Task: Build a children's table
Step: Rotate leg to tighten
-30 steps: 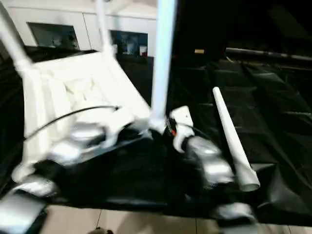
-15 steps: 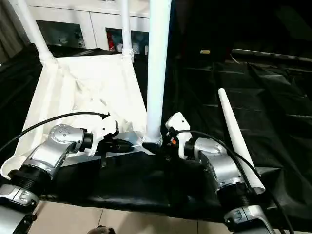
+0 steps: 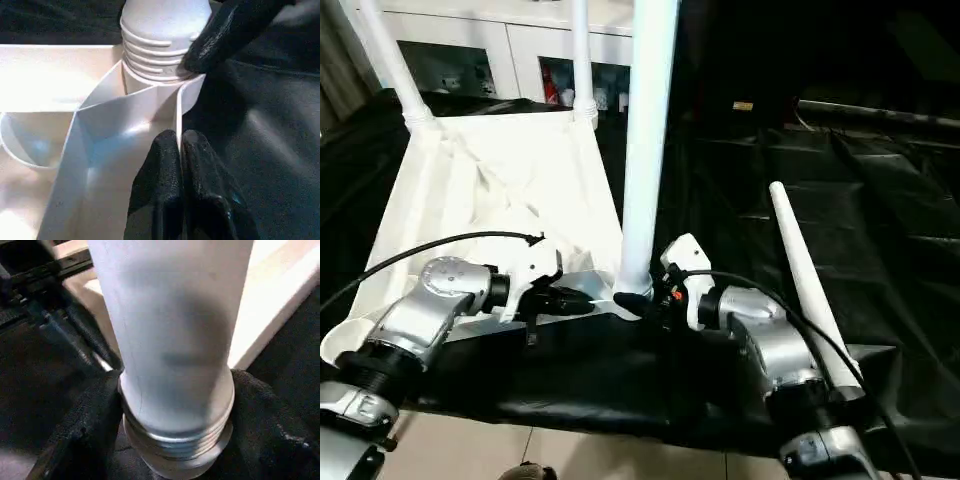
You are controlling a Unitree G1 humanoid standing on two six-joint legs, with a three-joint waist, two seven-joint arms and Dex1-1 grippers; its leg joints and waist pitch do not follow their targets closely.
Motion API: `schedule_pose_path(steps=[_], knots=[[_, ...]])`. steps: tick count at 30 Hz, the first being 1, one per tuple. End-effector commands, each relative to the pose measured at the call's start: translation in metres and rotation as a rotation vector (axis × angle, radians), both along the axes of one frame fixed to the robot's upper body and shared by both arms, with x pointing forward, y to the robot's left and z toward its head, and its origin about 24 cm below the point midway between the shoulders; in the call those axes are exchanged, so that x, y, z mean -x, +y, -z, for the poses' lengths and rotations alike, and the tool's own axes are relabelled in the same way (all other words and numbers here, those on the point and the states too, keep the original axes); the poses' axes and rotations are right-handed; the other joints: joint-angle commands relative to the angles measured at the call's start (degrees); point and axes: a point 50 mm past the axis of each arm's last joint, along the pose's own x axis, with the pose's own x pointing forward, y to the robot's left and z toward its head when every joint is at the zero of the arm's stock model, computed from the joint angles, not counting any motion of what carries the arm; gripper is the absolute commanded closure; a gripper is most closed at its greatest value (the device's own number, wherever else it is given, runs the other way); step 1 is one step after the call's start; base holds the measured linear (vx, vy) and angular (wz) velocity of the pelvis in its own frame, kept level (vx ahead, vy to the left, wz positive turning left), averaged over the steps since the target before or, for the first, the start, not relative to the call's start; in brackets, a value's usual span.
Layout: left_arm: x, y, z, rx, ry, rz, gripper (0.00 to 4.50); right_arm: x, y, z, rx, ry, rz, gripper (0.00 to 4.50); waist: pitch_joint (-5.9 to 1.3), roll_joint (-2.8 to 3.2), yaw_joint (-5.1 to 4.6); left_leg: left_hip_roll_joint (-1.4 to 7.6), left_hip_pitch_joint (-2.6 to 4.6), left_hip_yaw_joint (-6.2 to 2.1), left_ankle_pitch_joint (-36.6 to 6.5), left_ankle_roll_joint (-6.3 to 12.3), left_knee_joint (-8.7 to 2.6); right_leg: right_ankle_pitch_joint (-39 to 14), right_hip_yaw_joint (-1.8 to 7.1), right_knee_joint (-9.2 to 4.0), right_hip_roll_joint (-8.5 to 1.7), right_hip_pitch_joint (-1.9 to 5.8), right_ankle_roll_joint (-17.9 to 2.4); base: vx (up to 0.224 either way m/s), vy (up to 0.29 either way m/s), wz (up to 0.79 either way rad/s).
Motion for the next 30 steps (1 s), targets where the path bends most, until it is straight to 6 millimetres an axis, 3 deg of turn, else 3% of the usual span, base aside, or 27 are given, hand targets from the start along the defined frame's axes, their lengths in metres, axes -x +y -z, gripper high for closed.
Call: schedule_pose_path(steps=[1,3,5,8,11,13,15,18,20,24,26,28,30], knots=[[-0.009,-0.01,0.003,0.025,-0.024,-0.113,4.5,-0.003,0.005,0.014,0.035,0.036,0.121,1.68,-3.44,-0.18,-0.33,1.5,1.68,-0.31,-11.88,0.23,-3.16,-2.03,2.07,-4.48,-4.39,1.6,-12.06,0.0,0.0,0.0],[-0.013,-0.017,0.004,0.012,-0.038,-0.166,4.5,-0.007,0.009,0.019,0.037,0.047,0.231,1.68,-3.13,-0.23,-0.48,1.5,1.95,-0.4,-14.55,-1.13,-3.55,-7.19,2.19,-5.0,-4.52,1.47,-11.35,0.0,0.0,0.0],[-0.018,-0.026,0.006,0.0,-0.05,-0.229,4.5,-0.011,0.015,0.023,0.024,0.069,0.34,1.69,-3.27,-0.18,-0.73,1.52,1.95,-0.6,-15.57,-2.09,-3.77,-9.89,2.23,-5.16,-4.67,1.63,-10.55,0.0,0.0,0.0],[-0.024,-0.04,0.006,-0.015,-0.063,-0.314,4.5,-0.016,0.03,0.024,-0.011,0.087,0.444,1.69,-3.37,-0.36,-1.2,1.56,2.03,-0.58,-15.38,-2.42,-3.74,-8.56,2.29,-5.12,-4.63,1.35,-10.6,0.0,0.0,0.0],[-0.025,-0.053,0.004,0.0,-0.066,-0.31,4.5,-0.019,0.043,0.022,-0.029,0.085,0.483,1.69,-3.65,-0.25,-1.25,1.42,1.72,-0.56,-12.43,-1.27,-3.51,-3.35,2.22,-4.78,-4.45,1.64,-10.58,0.0,0.0,0.0],[-0.023,-0.057,0.002,0.017,-0.065,-0.277,4.5,-0.022,0.048,0.02,-0.017,0.061,0.472,1.69,-3.8,-0.49,-1.34,1.26,1.5,-0.5,-10.37,-0.33,-3.27,0.75,2.13,-4.4,-4.37,1.9,-10.91,0.0,0.0,0.0],[-0.023,-0.056,0.003,0.019,-0.066,-0.27,4.5,-0.023,0.047,0.019,-0.026,0.053,0.47,1.69,-3.64,-0.38,-1.42,1.24,1.45,-0.45,-10.58,0.16,-3.28,0.69,2.12,-4.57,-4.43,1.9,-10.92,0.0,0.0,0.0],[-0.019,-0.051,0.004,0.028,-0.063,-0.233,4.5,-0.025,0.042,0.012,-0.061,0.023,0.454,1.69,-3.54,-0.22,-1.39,1.28,1.44,-0.51,-11.68,0.16,-3.4,-1.28,2.14,-4.79,-4.55,1.92,-10.74,0.0,0.0,0.0],[-0.018,-0.04,0.004,0.036,-0.06,-0.213,4.5,-0.027,0.03,0.009,-0.11,0.037,0.44,0.99,-3.6,-0.09,-1.41,1.41,1.52,-0.56,-12.19,0.07,-3.45,-1.34,2.15,-4.73,-4.49,1.92,-10.8,0.0,0.0,0.0],[-0.01,-0.03,0.002,0.054,-0.051,-0.114,4.5,-0.022,0.014,0.004,-0.117,0.023,0.321,0.71,-3.55,-0.23,-1.36,1.35,1.29,-0.46,-11.28,1.07,-3.31,0.77,2.14,-4.6,-4.34,2.18,-11.19,0.0,0.0,0.0],[-0.005,-0.024,0.001,0.063,-0.044,-0.055,4.5,-0.017,0.005,0.002,-0.08,0.024,0.234,0.54,-3.51,-0.14,-1.23,1.59,1.49,-0.49,-11.6,1.16,-3.37,0.39,2.08,-4.65,-4.36,2.0,-11.46,0.0,0.0,0.0],[0.004,-0.016,-0.001,0.06,-0.009,0.033,4.5,-0.007,-0.007,-0.001,-0.019,0.02,0.089,0.54,-3.53,-0.11,-0.81,1.76,1.63,-0.48,-11.8,1.27,-3.33,0.1,2.05,-4.58,-4.25,2.04,-11.26,0.0,0.0,0.0],[0.006,-0.013,-0.001,0.06,0.001,0.054,4.5,-0.004,-0.01,-0.002,-0.002,0.017,0.052,0.54,-3.56,-0.05,-0.64,1.77,1.52,-0.42,-11.63,1.3,-3.3,0.84,2.01,-4.44,-4.23,2.03,-11.34,0.0,0.0,0.0]])
